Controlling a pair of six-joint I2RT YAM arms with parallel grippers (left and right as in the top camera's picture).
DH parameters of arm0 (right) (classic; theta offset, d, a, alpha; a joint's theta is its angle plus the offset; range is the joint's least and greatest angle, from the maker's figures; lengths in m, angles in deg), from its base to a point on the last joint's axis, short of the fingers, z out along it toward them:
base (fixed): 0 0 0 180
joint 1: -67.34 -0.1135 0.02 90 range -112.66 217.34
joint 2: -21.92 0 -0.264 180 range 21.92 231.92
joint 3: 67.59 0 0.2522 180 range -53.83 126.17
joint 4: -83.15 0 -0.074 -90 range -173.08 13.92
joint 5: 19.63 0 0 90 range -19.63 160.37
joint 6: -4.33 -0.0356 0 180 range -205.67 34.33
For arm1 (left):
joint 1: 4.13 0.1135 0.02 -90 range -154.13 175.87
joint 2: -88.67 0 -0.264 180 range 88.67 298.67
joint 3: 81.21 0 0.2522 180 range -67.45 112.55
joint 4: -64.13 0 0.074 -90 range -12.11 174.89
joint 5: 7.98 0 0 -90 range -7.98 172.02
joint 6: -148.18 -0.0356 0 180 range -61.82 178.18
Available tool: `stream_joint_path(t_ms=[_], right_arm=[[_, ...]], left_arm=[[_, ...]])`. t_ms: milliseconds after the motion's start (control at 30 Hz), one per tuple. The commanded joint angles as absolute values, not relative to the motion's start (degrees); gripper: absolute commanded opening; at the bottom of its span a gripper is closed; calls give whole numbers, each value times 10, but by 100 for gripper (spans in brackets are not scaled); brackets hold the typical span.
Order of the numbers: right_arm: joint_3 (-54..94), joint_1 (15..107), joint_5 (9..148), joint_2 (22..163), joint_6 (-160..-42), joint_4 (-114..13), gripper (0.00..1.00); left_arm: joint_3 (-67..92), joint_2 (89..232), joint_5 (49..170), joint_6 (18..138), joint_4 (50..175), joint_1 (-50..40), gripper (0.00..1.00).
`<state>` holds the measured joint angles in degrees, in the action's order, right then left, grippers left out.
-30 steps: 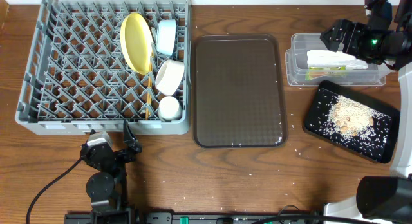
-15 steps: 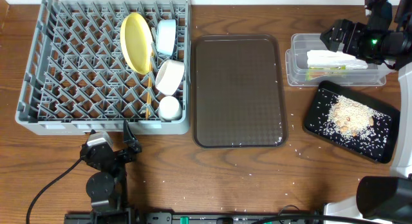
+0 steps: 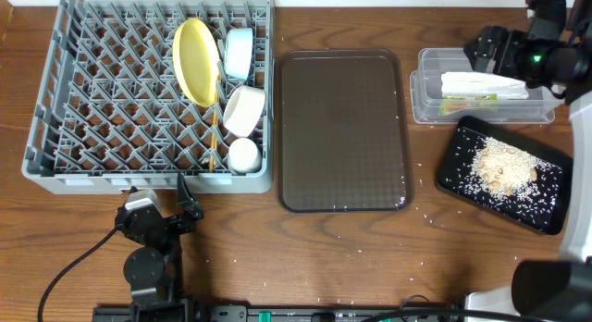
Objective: Sort waste into correct bins and load items into the dishwasher
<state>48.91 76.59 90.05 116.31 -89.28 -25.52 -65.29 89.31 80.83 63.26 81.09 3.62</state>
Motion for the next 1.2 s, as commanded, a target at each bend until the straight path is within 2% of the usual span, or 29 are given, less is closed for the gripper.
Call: stream_joint_path(t_ms=[0,200,267,433,600,833,1033,1167], right_arm=[[406,714,865,1068,-836,-328,99],[142,670,830,881,-836,-577,99],[-3,669,830,766,-836,-688,99],[-185,669,813,594,-837,-777,99],[-329,669,793,444,-837,-832,99],[-468,669,783,334,-838,-905,99],[-532,667,783,277,-839,-929,99],[-535,667,782,246,-838,-887,99]], left_arm=[[-672,890,814,629,820,34,90],[-672,890,814,629,820,34,90],[-672,890,814,629,820,34,90],[-672,890,814,629,820,34,90],[-672,890,814,629,820,34,90],[-672,890,814,629,820,34,90],[-672,890,814,629,820,34,90],[-672,890,814,629,820,34,90]])
